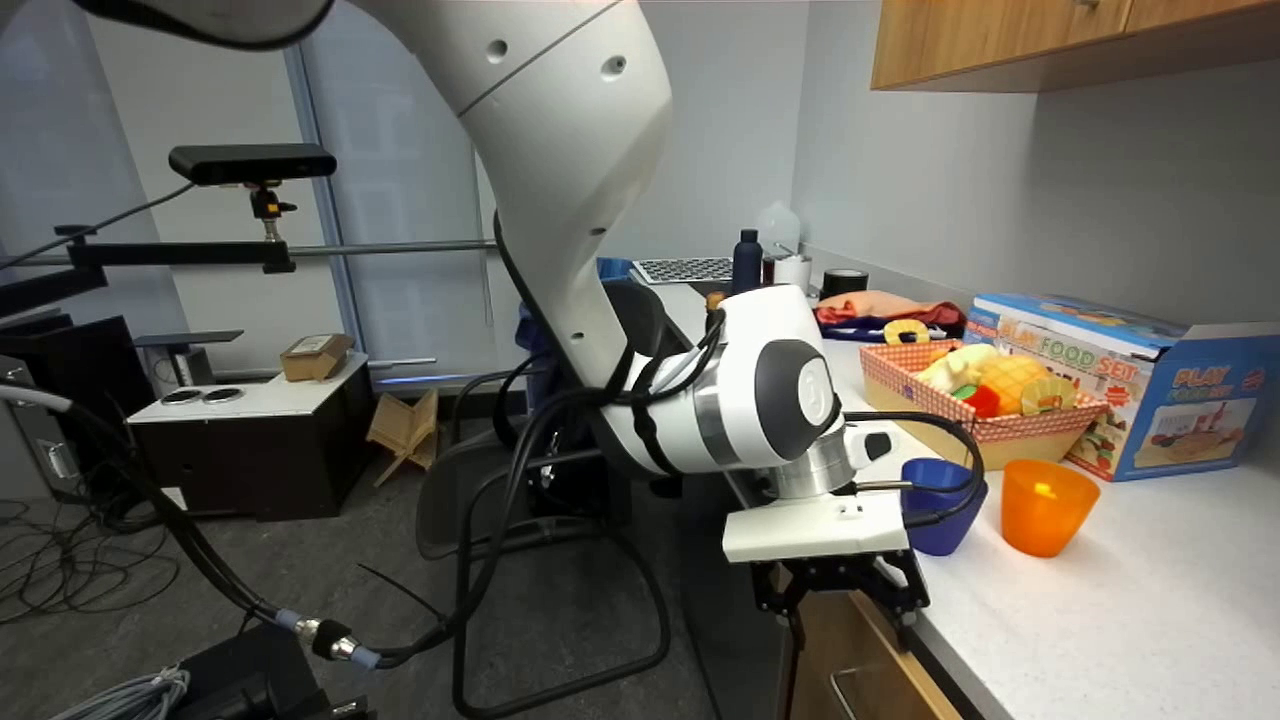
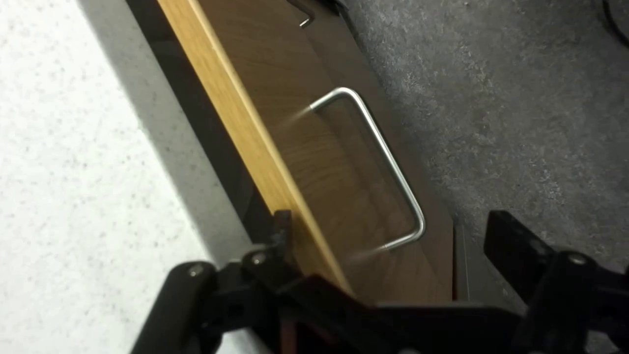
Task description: Open the drawer to the right of the dishwasher
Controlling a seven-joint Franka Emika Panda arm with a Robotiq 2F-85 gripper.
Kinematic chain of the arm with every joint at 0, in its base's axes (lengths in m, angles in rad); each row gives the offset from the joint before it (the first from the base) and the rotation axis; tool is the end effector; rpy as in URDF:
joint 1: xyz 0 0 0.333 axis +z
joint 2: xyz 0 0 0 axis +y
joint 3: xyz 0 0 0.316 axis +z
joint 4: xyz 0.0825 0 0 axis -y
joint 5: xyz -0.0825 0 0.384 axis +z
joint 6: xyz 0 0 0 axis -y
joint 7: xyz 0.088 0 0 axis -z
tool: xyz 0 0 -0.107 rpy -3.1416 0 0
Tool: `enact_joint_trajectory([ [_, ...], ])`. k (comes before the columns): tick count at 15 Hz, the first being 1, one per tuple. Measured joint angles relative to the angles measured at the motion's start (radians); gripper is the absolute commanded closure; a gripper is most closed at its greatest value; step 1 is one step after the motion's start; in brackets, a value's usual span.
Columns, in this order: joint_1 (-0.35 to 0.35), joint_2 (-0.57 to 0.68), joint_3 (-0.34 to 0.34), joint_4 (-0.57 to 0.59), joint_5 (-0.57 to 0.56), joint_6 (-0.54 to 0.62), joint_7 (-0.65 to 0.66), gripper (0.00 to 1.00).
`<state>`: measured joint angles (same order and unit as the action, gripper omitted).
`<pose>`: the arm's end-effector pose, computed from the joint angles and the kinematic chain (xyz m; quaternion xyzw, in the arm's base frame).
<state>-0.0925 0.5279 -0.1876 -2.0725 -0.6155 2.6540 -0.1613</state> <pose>0.5707 -0.1475 0.1768 0.9558 0.2197 -0.0238 0.1939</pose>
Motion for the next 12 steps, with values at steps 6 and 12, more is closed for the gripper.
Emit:
enact_joint_trajectory([
  [6,0.006,0.029,0.027,0.037,0.001,-0.001,0.0,0.0],
  [12,0.007,0.038,0.023,0.046,0.005,-0.002,0.0,0.0],
])
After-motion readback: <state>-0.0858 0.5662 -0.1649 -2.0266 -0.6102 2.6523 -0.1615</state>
